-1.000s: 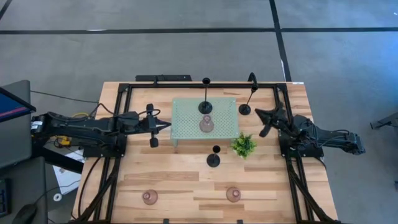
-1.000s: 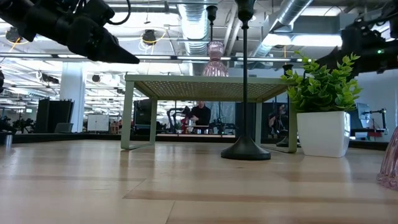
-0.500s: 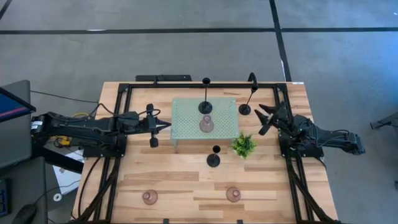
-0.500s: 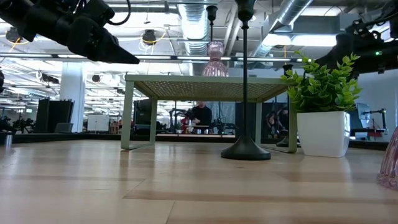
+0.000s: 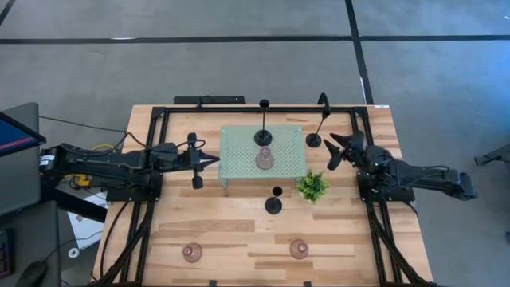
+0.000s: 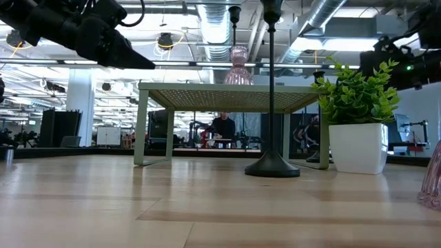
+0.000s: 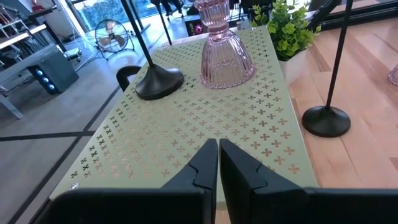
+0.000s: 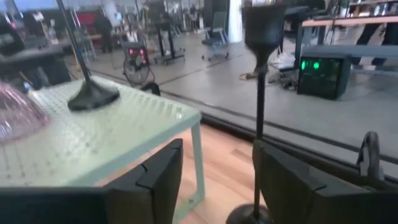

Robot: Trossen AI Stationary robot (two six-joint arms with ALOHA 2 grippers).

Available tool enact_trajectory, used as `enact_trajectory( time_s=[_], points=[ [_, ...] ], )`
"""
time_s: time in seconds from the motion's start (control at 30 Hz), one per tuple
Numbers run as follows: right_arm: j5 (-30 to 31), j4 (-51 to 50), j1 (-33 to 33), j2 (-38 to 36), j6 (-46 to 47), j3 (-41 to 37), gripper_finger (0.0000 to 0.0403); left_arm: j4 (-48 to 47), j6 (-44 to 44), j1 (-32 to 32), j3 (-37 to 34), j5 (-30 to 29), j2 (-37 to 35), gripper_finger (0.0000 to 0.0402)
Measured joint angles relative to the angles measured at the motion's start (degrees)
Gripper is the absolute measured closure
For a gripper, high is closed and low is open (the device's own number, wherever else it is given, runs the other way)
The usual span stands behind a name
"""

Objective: Pick & Place candle stick holders
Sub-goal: Align the top black candle holder on the shelf with the black candle holder

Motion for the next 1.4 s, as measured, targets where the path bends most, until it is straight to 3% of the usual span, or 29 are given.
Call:
enact_trajectory(
  time_s=[0.13, 0.73, 1.17, 1.4],
  points=[
    [2.52, 5.42, -0.26, 5.88, -0.19, 0.02, 0.0235, 0.1, 0.07, 0.0, 0.0, 0.02, 0.0, 0.0385],
    [2.33, 30.05, -7.25, 27.96, 0.04, 0.07, 0.0222, 0.12, 0.09, 0.0, 0.0, 0.02, 0.0, 0.0385],
    [0.56, 43.12, -11.35, 40.34, 0.04, 0.31, 0.0227, 0.12, 0.09, 0.0, 0.0, 0.02, 0.0, 0.0385],
    [-1.84, 43.38, -13.86, 47.77, 0.02, 4.8, 0.0229, 0.12, 0.09, -0.01, 0.0, 0.02, 0.0, 0.0385]
  ],
)
